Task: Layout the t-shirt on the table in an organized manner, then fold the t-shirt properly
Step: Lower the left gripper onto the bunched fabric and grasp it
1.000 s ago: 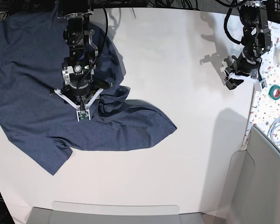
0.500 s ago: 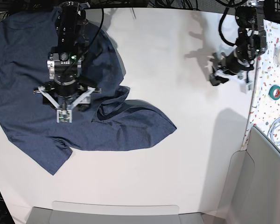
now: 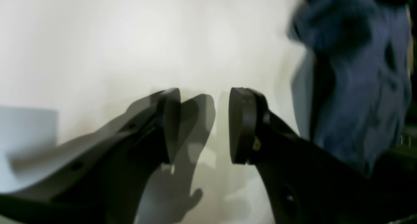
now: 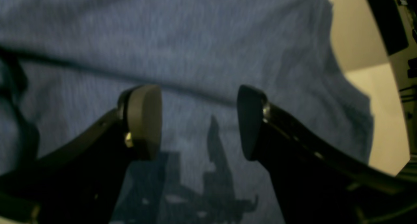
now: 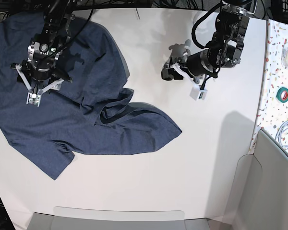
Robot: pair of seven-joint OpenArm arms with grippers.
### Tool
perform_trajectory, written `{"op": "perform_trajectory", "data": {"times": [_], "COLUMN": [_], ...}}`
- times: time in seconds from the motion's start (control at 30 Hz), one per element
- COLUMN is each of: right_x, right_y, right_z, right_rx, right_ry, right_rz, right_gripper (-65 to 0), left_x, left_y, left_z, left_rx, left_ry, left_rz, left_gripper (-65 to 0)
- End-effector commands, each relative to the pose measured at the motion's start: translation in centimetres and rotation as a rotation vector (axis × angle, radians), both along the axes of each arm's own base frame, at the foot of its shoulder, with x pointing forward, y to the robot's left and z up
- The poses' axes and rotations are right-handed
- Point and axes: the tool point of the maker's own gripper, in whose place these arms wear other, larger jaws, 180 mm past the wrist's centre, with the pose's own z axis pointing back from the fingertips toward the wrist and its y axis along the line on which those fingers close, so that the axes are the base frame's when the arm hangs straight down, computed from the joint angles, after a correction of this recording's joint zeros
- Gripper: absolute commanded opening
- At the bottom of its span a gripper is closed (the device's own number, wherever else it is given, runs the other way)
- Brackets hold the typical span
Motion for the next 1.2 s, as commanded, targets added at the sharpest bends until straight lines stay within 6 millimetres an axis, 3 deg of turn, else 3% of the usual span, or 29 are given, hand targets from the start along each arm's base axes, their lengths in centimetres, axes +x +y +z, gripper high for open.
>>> {"op": "perform_trajectory", "data": {"times": [0.0,0.3,0.57,0.8,1.0,1.17], "right_x": [0.1,-2.5,-2.6,-2.6,-2.5,-2.5], "right_y": [-0.5,-1.8,-1.5,-1.5,-1.5,-1.5], "right_z": [0.7,-2.5,-2.7,-2.7,-2.7,-2.7], "right_rx": [-0.029,-0.059,-0.053,-0.051,-0.051,-0.051], "right_ry": [-0.021,0.113,0.117,0.117,0.115,0.115], "right_rz": [0.003,0.014,0.019,0.018,0.018,0.018], "right_gripper": [-28.9,-28.9,-28.9,-28.9,-28.9,-28.9], "left_x": [0.9,3.2,5.6,7.3,7.4,7.4], "left_y": [-0.1,-3.4,-7.4,-8.2,-8.2,-8.6], "left_z": [0.9,3.1,4.5,3.0,1.0,1.1], "left_rx": [0.001,-0.073,-0.054,0.008,0.123,0.145], "left_ry": [-0.028,-0.075,-0.157,-0.228,-0.280,-0.311], "left_rz": [-0.011,-0.035,-0.171,-0.204,-0.244,-0.256], "left_gripper": [-40.1,-37.1,-37.0,-37.1,-37.1,-37.1]}}
